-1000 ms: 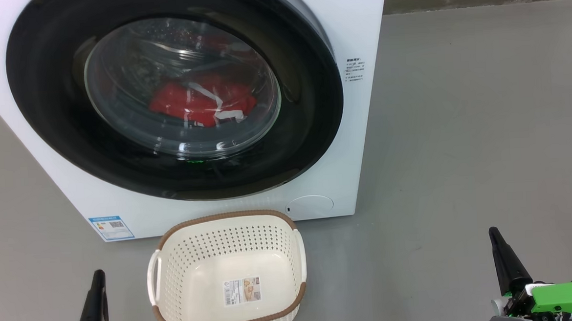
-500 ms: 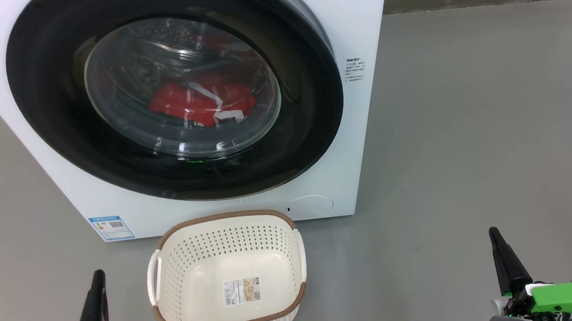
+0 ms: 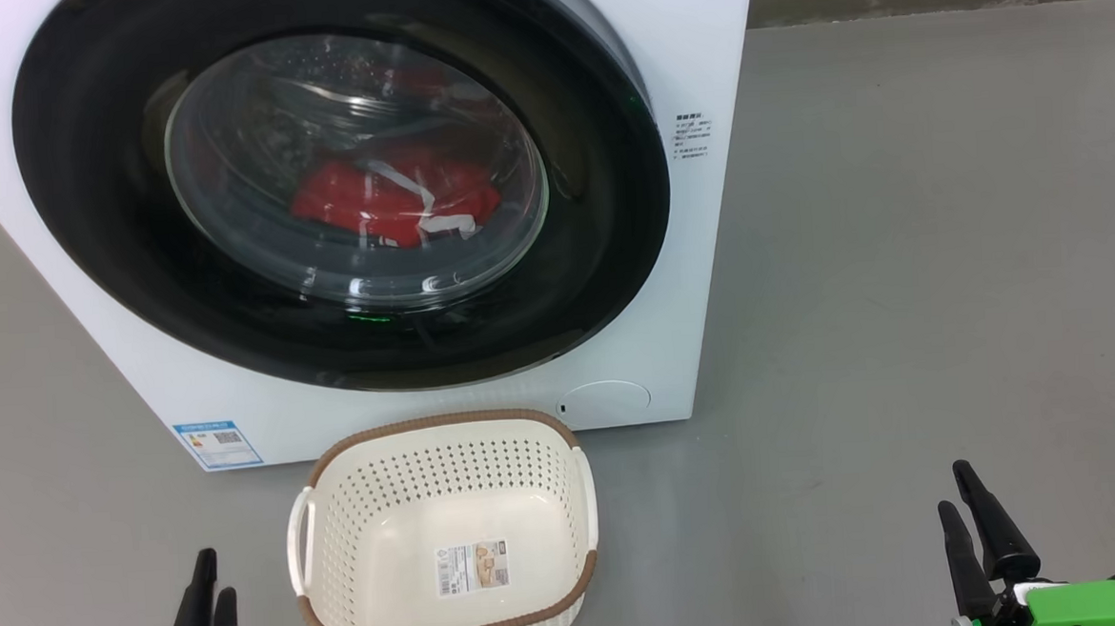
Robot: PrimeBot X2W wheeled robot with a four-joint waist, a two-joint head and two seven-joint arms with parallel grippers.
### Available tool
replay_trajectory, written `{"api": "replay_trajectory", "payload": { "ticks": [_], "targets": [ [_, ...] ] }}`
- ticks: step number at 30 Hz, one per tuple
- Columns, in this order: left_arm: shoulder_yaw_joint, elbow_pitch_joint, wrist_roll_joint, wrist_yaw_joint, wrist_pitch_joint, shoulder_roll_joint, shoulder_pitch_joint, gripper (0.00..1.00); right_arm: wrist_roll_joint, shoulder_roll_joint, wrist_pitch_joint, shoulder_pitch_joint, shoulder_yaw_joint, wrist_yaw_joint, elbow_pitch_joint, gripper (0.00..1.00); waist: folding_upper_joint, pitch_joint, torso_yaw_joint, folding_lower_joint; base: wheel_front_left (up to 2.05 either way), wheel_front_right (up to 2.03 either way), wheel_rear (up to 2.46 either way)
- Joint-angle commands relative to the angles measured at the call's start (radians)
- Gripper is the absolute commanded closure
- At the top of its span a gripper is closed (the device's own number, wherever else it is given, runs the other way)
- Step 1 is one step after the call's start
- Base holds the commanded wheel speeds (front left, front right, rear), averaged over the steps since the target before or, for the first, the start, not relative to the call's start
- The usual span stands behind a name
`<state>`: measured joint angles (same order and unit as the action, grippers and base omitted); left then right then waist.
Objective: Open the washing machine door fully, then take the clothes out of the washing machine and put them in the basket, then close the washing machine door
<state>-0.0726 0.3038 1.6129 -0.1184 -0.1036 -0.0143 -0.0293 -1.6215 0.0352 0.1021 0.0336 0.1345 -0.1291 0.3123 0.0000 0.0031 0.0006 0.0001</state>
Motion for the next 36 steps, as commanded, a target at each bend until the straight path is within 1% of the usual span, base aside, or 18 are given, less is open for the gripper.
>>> {"api": "replay_trajectory", "payload": {
  "ticks": [1,3,7,22,32,36],
  "targets": [
    [-0.002,-0.029,0.0,-0.001,0.008,-0.013,-0.031,0.0,-0.001,0.007,-0.009,0.026,-0.008,0.0,-0.03,0.0,0.0,-0.001,0.001,0.0015,0.0,0.0,0.0],
    [0.0,-0.034,-0.001,-0.001,0.014,-0.013,-0.032,0.0,-0.001,0.008,-0.015,0.027,-0.013,0.0,-0.033,0.0,0.0,-0.003,0.001,0.002,0.0,0.0,0.0],
    [0.005,-0.044,-0.005,-0.001,0.025,-0.014,-0.031,0.0,0.0,0.008,-0.025,0.031,-0.024,0.0,-0.041,0.0,0.0,-0.001,0.002,0.0,0.0,0.0,0.0],
    [0.028,-0.081,-0.04,-0.003,0.071,-0.024,-0.033,0.0,0.021,0.021,-0.057,0.044,-0.072,0.0,-0.095,0.0,0.0,-0.003,0.008,-0.0001,0.0,0.0,0.0],
    [0.052,-0.104,-0.103,-0.004,0.102,-0.041,-0.034,0.0,0.081,0.056,-0.099,0.057,-0.128,0.0,-0.116,0.0,0.0,-0.004,0.01,-0.0001,0.0,0.0,0.0],
    [0.054,-0.116,-0.147,-0.004,0.114,-0.048,-0.034,0.0,0.119,0.069,-0.115,0.065,-0.152,-0.001,-0.12,0.0,0.0,-0.004,0.011,-0.0001,0.0,0.0,0.0]
  ]
}}
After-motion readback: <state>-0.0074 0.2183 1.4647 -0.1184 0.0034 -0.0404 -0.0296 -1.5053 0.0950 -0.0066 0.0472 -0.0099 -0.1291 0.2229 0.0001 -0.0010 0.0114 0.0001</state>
